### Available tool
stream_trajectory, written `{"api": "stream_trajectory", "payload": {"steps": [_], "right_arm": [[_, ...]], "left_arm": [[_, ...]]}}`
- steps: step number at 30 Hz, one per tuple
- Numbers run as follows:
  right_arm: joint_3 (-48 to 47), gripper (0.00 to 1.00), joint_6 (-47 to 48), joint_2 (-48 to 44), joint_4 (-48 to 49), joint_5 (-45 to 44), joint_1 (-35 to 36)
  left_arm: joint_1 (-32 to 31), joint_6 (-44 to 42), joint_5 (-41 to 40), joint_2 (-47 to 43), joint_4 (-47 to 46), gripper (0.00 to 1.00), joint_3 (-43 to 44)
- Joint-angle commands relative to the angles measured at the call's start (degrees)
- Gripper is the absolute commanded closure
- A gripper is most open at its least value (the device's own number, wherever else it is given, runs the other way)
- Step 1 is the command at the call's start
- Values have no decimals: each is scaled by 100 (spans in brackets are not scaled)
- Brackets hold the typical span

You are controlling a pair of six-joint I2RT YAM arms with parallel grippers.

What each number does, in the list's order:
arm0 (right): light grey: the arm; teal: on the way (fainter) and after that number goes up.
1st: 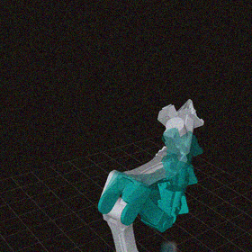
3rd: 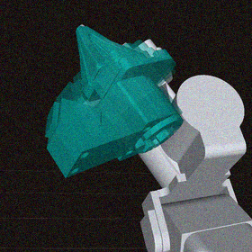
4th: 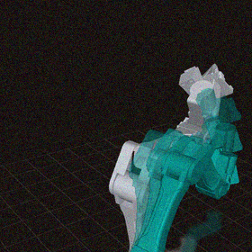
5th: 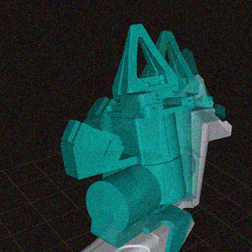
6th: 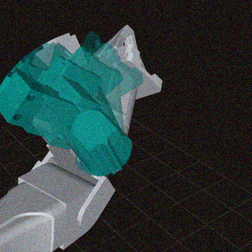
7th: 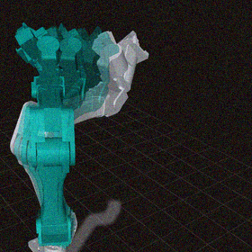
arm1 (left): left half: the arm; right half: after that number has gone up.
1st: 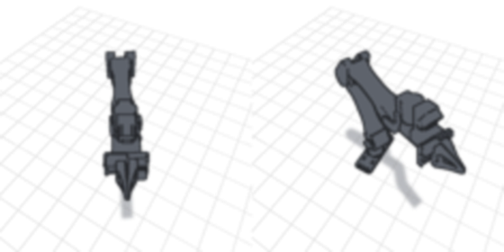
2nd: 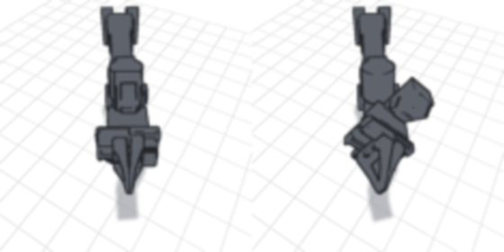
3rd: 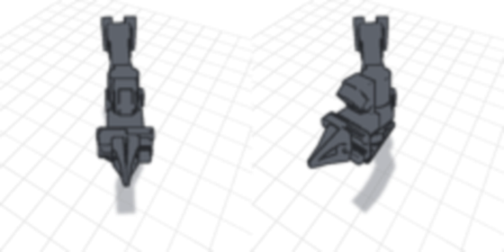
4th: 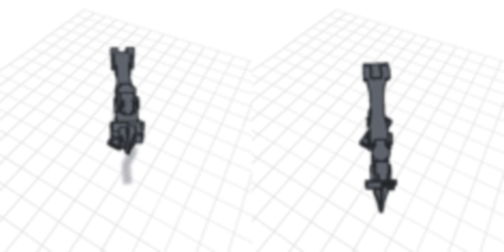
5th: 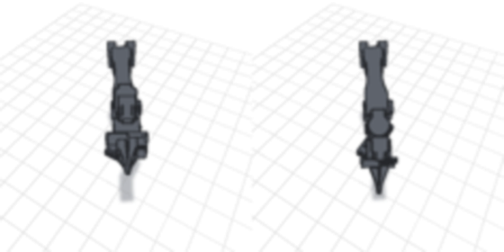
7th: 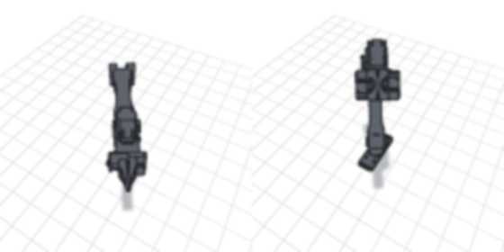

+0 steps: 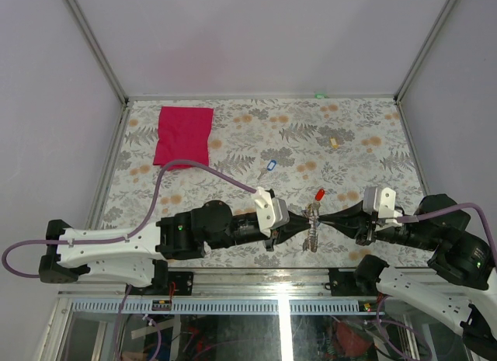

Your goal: Put the keys on the keyring

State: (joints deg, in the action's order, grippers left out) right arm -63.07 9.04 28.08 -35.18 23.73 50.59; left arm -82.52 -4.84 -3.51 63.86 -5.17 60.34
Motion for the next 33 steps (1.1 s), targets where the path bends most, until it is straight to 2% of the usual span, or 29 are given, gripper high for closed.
{"api": "stream_trajectory", "payload": {"steps": [1, 12, 33], "right_arm": [[-48, 100, 55, -24, 565, 138, -4], [-24, 100, 16, 49, 623, 290, -6], [130, 100, -33, 127, 809, 396, -7]], "left_arm": [[-28, -83, -171, -136, -174, 87, 181], [-27, -100, -132, -94, -226, 84, 212], [-23, -107, 16, 48, -176, 86, 371]]}}
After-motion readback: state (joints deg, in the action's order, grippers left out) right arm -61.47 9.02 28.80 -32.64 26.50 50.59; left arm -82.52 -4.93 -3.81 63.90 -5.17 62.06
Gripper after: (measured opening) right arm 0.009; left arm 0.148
